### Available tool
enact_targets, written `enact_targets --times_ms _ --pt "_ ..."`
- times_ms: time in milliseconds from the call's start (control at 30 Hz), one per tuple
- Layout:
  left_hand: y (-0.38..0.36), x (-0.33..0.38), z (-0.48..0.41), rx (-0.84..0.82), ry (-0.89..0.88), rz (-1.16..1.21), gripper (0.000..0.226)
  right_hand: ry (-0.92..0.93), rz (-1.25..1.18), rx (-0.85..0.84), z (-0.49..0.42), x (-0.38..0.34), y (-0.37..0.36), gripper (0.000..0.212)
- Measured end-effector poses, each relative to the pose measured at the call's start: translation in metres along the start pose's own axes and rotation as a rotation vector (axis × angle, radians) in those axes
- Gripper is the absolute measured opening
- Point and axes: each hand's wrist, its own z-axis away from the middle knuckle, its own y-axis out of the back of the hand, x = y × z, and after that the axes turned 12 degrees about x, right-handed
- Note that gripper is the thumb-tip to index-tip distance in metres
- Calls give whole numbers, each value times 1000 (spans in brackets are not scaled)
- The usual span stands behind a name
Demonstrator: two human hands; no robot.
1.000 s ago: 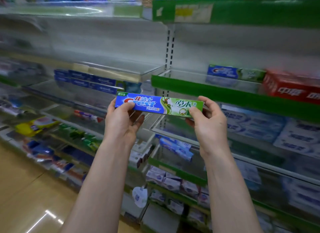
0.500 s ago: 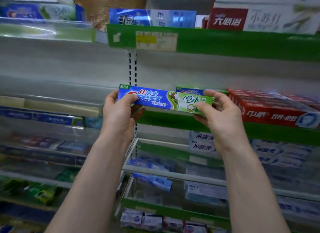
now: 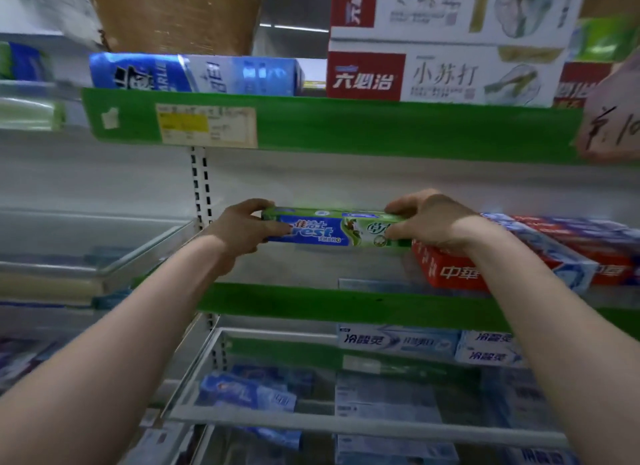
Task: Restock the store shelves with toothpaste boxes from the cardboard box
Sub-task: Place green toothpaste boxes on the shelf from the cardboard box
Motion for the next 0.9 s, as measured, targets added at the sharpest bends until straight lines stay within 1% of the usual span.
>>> enact_targets --times_ms 67,133,267,400,467,567,667,767,900 --pt "-11 3 -11 -50 -86 -84 46 8 81 -40 -15 9 1 52" --pt "-19 5 -21 -54 -132 -178 46 23 150 -37 -26 14 -2 51" --pt "-33 9 -46 -46 -162 -342 48 33 250 -19 -50 25 -9 49" --pt "-44 9 -60 -70 -137 -482 50 40 372 -46 -65 31 -17 52" --pt "-50 6 -63 -95 -109 -506 47 41 425 -69 -67 30 -19 51" --pt "-55 4 -66 -94 -79 -488 43 66 499 -52 -74 30 -24 40" --pt "-59 5 -68 -98 -79 -533 43 78 540 -40 -78 30 -28 33" --pt "-62 5 -70 -82 -104 -582 49 90 561 -46 -78 32 -30 34" --pt "-65 5 -70 -54 -148 -591 58 135 614 -3 -78 35 -35 32"
